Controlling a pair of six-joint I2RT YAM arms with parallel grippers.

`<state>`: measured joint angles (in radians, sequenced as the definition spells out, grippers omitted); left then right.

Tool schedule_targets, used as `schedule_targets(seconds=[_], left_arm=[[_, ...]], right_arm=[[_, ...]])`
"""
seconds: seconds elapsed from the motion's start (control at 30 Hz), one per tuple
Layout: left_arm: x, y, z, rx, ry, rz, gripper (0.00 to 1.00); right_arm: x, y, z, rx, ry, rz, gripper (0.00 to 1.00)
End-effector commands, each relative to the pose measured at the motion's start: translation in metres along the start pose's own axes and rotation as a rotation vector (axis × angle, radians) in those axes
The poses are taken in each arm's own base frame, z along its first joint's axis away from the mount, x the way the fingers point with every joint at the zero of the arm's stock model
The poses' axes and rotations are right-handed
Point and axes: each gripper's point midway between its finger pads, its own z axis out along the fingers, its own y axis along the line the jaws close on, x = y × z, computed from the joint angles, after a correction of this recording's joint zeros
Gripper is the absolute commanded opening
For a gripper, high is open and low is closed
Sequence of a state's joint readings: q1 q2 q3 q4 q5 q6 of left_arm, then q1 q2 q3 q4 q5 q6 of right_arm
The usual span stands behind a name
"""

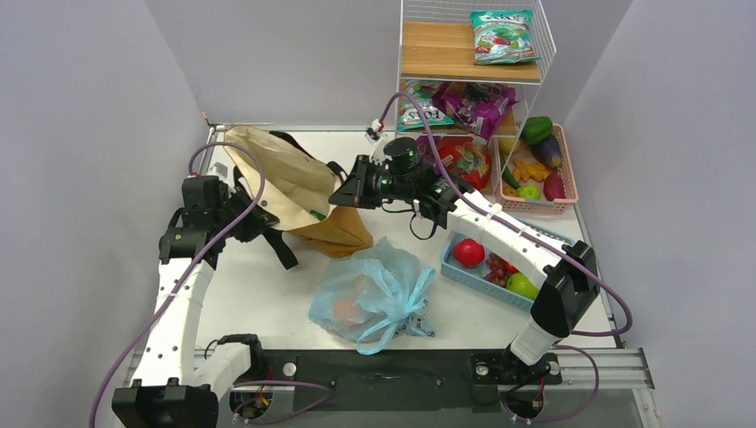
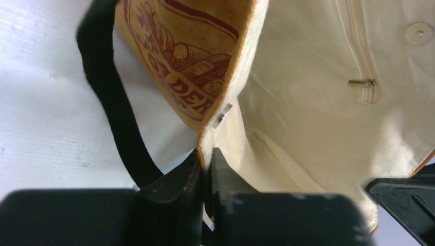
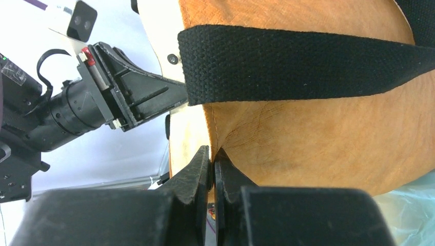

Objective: Place the food into the grocery bag and tie it
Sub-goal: Adjust the grocery bag at the center of the board.

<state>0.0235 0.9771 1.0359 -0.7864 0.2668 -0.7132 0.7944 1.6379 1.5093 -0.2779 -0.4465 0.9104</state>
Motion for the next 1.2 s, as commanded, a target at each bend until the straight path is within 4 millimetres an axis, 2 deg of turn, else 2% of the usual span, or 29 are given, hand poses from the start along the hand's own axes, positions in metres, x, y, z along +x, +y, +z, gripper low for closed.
schedule_targets(seconds=[0.0,0.03,0.2,0.27,0.47,0.53,0.63,0.73,0.77,0.8,0.83,1.0,1.1,1.13,1.17], left_arm=[[-0.028,-0.037,-0.001,0.127,-0.076,0.010,0.00],[-0.028,-0.037,-0.001,0.119,-0.066,0.023,0.00],[-0.043,-0.055,-0.040,0.090,-0.073,0.098,0.00],[-0.044,-0.057,-0.046,0.076,-0.065,0.121,0.00],[-0.031,-0.042,-0.043,0.037,-0.015,0.143,0.00],[-0.029,-0.040,-0.044,0.037,-0.015,0.145,0.00],[-0.024,-0.034,-0.041,0.020,0.000,0.152,0.00],[-0.019,-0.027,-0.038,0.006,0.018,0.154,0.00],[-0.017,-0.026,-0.036,0.004,0.025,0.152,0.00],[-0.016,-0.026,-0.037,0.009,0.026,0.154,0.00],[-0.015,-0.025,-0.037,0.010,0.026,0.155,0.00],[-0.014,-0.024,-0.038,0.009,0.023,0.163,0.00],[-0.013,-0.024,-0.037,0.014,0.023,0.163,0.00],[-0.013,-0.024,-0.037,0.016,0.023,0.163,0.00],[-0.013,-0.025,-0.037,0.021,0.022,0.162,0.00]], right_arm=[[-0.023,0.037,-0.007,-0.110,-0.067,-0.044,0.00],[-0.023,0.035,-0.008,-0.104,-0.067,-0.052,0.00],[-0.029,0.014,-0.012,-0.019,-0.094,-0.093,0.00],[-0.028,0.006,-0.011,0.007,-0.089,-0.098,0.00],[-0.019,-0.004,-0.008,0.025,-0.054,-0.109,0.01],[-0.015,-0.007,-0.010,0.036,-0.041,-0.124,0.10],[-0.017,-0.012,-0.017,0.071,-0.041,-0.175,0.36],[-0.024,-0.018,-0.029,0.140,-0.052,-0.258,0.52],[-0.033,-0.018,-0.034,0.167,-0.081,-0.278,0.58],[-0.033,-0.023,-0.040,0.198,-0.074,-0.307,0.60],[-0.042,-0.024,-0.046,0.227,-0.105,-0.323,0.63],[-0.064,-0.051,-0.079,0.383,-0.183,-0.400,0.68],[-0.079,-0.083,-0.110,0.555,-0.281,-0.426,0.69],[-0.079,-0.096,-0.116,0.603,-0.288,-0.432,0.69],[-0.088,-0.103,-0.132,0.664,-0.344,-0.427,0.69]])
